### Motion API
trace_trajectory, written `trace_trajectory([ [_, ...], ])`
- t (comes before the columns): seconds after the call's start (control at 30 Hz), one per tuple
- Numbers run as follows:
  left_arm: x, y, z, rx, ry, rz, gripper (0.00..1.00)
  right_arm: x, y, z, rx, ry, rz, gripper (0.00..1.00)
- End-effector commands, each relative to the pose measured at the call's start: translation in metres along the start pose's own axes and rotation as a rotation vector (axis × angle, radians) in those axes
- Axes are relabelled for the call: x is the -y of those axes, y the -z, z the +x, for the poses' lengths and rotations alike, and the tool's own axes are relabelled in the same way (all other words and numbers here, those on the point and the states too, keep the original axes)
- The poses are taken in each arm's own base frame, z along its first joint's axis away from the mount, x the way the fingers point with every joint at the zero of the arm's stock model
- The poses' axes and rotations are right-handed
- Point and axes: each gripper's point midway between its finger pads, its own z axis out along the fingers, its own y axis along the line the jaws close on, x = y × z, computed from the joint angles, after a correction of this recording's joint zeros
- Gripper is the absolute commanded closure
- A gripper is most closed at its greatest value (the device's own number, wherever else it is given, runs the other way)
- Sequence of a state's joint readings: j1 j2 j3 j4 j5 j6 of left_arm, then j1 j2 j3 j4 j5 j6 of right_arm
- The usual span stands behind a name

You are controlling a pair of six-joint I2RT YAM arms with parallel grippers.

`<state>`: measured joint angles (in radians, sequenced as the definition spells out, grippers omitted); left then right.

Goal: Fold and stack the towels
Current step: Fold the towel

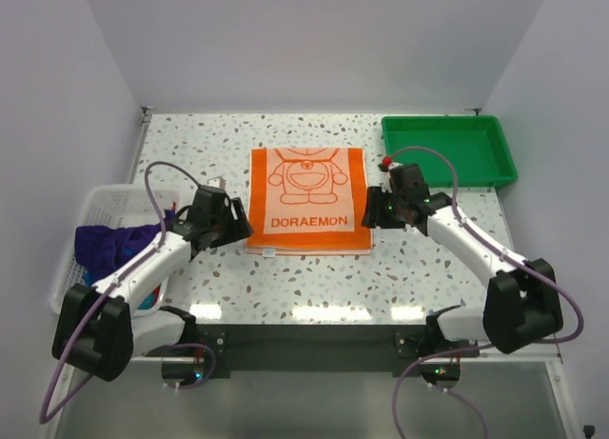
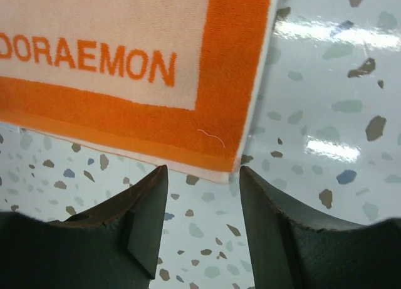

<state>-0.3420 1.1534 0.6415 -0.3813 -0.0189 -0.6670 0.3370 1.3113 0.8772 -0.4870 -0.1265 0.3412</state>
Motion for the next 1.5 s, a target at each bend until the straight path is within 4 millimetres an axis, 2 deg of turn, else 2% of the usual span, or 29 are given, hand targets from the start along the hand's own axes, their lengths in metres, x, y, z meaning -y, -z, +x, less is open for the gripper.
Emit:
trace_trajectory([
  [0.0, 0.005, -0.009, -0.013, 0.018, 0.015, -0.021, 0.29, -0.013, -0.013, -0.013, 0.023, 0.023, 0.011, 0.47],
  [0.17, -0.001, -0.024, -0.005, -0.003, 0.016, -0.051, 0.39, -0.021, -0.035, -0.008, 0.035, 0.002, 0.02, 0.47],
  [0.27, -0.008, -0.033, 0.006, -0.032, 0.002, -0.072, 0.48, -0.02, -0.049, 0.002, 0.014, -0.007, 0.022, 0.48],
  [0.3, -0.014, -0.038, 0.016, -0.056, -0.001, -0.092, 0.5, -0.018, -0.051, 0.004, 0.011, -0.01, 0.028, 0.48],
  [0.33, -0.015, -0.039, 0.018, -0.057, -0.002, -0.091, 0.56, -0.015, -0.054, 0.009, 0.001, -0.014, 0.038, 0.49],
  [0.4, -0.024, -0.042, 0.032, -0.089, -0.003, -0.113, 0.61, -0.007, -0.058, 0.019, -0.02, -0.026, 0.068, 0.52],
  [0.43, -0.026, -0.043, 0.034, -0.09, -0.001, -0.114, 0.68, -0.004, -0.059, 0.025, -0.032, -0.029, 0.078, 0.55],
  [0.5, -0.034, -0.044, 0.046, -0.11, 0.002, -0.129, 0.76, 0.003, -0.061, 0.039, -0.063, -0.038, 0.092, 0.62],
  [0.63, -0.041, -0.046, 0.058, -0.131, 0.004, -0.139, 0.84, 0.012, -0.06, 0.061, -0.114, -0.048, 0.119, 0.66],
  [0.7, -0.042, -0.045, 0.061, -0.138, 0.003, -0.138, 0.85, 0.013, -0.055, 0.062, -0.11, -0.058, 0.121, 0.66],
  [0.87, -0.04, -0.042, 0.06, -0.133, -0.002, -0.129, 0.93, 0.022, -0.048, 0.055, -0.076, -0.098, 0.191, 0.59],
  [1.07, -0.04, -0.04, 0.059, -0.13, -0.006, -0.124, 0.98, 0.027, -0.053, 0.06, -0.09, -0.128, 0.221, 0.59],
  [1.2, -0.039, -0.04, 0.059, -0.129, -0.006, -0.118, 1.0, 0.02, -0.055, 0.067, -0.117, -0.147, 0.18, 0.64],
  [1.37, -0.038, -0.04, 0.059, -0.13, -0.007, -0.113, 1.0, 0.016, -0.053, 0.07, -0.134, -0.155, 0.16, 0.77],
  [1.47, -0.037, -0.041, 0.059, -0.131, -0.007, -0.11, 1.0, 0.017, -0.051, 0.068, -0.133, -0.149, 0.169, 0.89],
])
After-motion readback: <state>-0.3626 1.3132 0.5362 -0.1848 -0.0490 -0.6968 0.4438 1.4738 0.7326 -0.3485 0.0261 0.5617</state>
